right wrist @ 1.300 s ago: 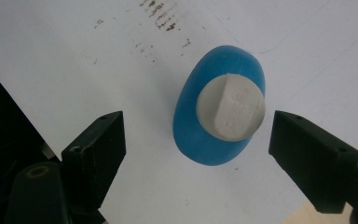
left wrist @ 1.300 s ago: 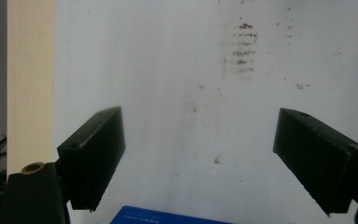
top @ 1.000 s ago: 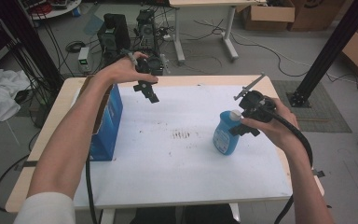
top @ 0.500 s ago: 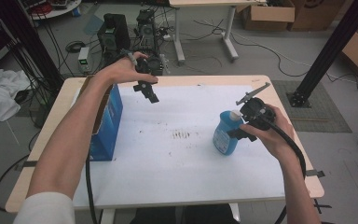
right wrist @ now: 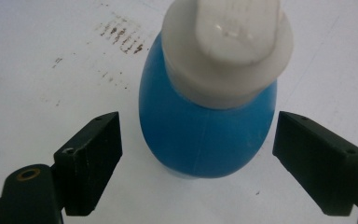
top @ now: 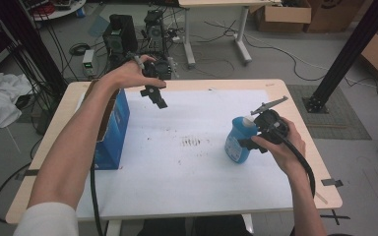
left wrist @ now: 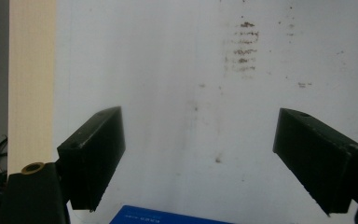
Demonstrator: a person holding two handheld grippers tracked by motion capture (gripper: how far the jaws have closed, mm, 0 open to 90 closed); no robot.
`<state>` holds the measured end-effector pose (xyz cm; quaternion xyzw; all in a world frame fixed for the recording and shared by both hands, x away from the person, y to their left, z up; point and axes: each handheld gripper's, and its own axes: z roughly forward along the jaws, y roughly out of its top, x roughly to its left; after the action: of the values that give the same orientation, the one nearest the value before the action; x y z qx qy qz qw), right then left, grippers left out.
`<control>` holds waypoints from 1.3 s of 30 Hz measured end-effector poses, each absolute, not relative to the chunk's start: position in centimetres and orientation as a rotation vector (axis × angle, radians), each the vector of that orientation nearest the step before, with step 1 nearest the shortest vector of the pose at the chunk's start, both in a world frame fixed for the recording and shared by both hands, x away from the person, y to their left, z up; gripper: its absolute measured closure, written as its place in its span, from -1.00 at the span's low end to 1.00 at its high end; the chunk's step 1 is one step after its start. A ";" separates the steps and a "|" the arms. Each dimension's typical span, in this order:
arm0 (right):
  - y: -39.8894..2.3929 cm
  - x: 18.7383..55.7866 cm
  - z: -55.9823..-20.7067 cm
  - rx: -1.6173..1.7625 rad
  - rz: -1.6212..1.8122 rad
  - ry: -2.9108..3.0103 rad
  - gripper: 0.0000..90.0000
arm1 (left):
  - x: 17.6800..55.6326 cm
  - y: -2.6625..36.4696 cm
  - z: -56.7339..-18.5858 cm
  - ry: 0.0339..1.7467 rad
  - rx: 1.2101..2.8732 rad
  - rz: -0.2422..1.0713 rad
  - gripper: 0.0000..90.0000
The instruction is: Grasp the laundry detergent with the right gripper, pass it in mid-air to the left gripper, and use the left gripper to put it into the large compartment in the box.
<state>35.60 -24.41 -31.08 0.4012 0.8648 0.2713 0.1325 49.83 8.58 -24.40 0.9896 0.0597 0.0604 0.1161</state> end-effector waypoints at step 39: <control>-24.1 34.0 -36.2 1.324 1.022 2.144 -0.67 | 49.7 8.9 -24.5 0.181 2.880 0.174 -0.61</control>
<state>33.98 -24.13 -36.24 0.4762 0.7710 0.3674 0.2094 49.74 8.92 -24.46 0.9884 0.0620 0.0597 0.1248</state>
